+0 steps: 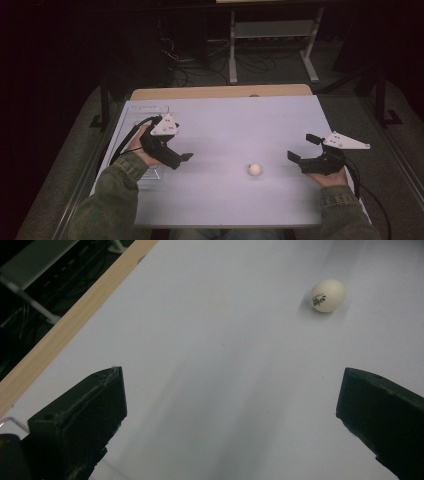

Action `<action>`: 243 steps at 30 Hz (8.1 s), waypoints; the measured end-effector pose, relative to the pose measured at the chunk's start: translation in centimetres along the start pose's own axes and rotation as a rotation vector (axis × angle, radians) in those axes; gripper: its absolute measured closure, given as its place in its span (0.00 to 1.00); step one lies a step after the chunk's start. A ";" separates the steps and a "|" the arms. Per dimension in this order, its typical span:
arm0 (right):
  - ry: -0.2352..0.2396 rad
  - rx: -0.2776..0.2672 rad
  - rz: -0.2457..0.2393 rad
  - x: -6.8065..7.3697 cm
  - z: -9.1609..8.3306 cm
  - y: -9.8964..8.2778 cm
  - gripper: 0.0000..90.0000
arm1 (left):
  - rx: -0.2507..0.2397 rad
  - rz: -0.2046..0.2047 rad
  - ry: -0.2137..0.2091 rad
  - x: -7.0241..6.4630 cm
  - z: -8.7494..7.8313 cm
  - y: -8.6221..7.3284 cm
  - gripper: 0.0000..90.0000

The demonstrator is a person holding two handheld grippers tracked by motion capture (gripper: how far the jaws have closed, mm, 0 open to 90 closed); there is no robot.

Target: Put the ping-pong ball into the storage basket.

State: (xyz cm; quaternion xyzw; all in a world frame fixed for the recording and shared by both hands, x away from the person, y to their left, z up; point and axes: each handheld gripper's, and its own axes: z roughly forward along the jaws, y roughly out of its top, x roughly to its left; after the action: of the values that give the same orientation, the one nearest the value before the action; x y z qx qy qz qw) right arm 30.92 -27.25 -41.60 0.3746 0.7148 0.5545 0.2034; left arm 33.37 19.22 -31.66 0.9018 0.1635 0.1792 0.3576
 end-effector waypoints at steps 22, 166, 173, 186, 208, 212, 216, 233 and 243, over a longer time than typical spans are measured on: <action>0.005 0.007 0.004 0.0 0.0 0.0 0.00 | 0.046 0.066 -0.055 -0.3 1.1 2.2 0.00; -0.005 0.017 -0.005 0.0 -0.6 -0.3 0.00 | 0.256 0.291 -0.312 -5.0 13.4 10.1 0.00; -0.006 0.019 -0.003 -0.1 -0.7 -0.3 0.00 | 0.250 0.283 -0.318 -5.2 13.9 10.0 0.00; -0.005 0.023 -0.003 -0.1 -0.6 -0.3 0.00 | 0.242 0.273 -0.326 -5.4 14.6 9.5 0.00; -0.007 0.021 -0.001 -0.1 -0.7 -0.4 0.00 | 0.238 0.272 -0.324 -5.9 15.8 8.7 0.00; -0.008 0.024 -0.001 -0.1 -0.7 -0.4 0.00 | 0.236 0.273 -0.323 -5.9 16.0 8.6 0.00; -0.007 0.024 -0.001 -0.1 -0.7 -0.4 0.00 | 0.237 0.272 -0.327 -6.0 16.3 8.6 0.00; -0.006 0.024 -0.003 -0.2 -0.8 -0.5 0.00 | 0.212 0.259 -0.355 -6.5 17.5 8.5 0.00; -0.011 0.023 0.001 -0.3 -0.8 -0.5 0.00 | 0.188 0.245 -0.367 -6.6 17.9 8.1 0.00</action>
State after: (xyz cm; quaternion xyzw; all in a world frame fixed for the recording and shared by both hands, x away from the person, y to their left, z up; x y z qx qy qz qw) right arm 30.32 -28.04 -41.87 0.3802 0.7199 0.5442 0.2026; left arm 36.79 0.34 -39.53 0.9617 0.0009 0.0383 0.2714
